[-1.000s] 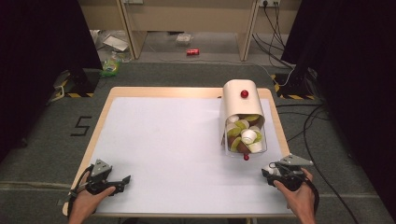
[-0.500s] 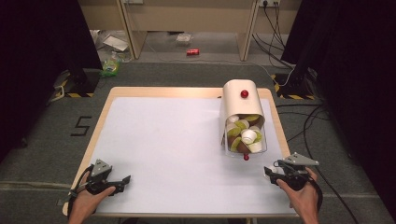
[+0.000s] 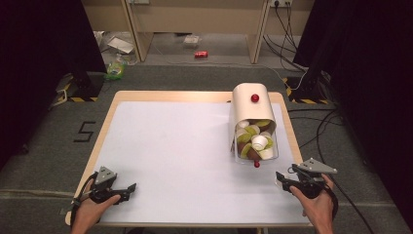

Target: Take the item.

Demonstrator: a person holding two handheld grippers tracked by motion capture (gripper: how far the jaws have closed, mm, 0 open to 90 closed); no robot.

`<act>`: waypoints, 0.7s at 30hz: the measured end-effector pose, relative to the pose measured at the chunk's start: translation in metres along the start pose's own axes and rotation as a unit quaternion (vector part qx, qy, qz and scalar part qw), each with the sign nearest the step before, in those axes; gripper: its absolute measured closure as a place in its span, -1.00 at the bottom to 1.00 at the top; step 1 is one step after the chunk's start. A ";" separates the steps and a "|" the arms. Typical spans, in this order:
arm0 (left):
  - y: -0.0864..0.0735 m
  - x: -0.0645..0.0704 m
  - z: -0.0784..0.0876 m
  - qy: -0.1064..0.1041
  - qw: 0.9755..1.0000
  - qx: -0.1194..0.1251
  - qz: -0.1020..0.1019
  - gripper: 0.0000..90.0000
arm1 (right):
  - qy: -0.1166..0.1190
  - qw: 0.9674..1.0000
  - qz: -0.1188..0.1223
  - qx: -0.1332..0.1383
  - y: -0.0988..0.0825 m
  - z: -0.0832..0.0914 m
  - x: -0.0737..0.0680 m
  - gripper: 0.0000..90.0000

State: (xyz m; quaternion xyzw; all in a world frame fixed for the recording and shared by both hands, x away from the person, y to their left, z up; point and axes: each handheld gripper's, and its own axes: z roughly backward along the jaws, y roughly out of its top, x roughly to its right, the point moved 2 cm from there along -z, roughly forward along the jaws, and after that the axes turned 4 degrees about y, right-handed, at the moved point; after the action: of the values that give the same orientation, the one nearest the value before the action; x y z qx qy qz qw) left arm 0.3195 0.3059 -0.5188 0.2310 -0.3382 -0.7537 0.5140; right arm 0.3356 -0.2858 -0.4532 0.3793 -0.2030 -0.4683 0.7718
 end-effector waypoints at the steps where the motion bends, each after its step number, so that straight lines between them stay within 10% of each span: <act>1: 0.000 0.000 0.000 0.000 1.000 0.000 0.000 -0.72 | -0.001 1.000 -0.002 0.002 0.000 0.001 -0.001 -0.32; 21: 0.000 0.000 0.000 -0.001 1.000 0.000 0.000 -0.72 | 0.002 0.999 0.011 0.030 0.012 0.008 -0.011 -0.32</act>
State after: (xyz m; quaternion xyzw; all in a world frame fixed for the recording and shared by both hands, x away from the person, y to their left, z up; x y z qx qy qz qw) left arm 0.3196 0.3060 -0.5188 0.2305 -0.3386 -0.7536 0.5141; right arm 0.3320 -0.2762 -0.4385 0.4006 -0.2199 -0.4528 0.7656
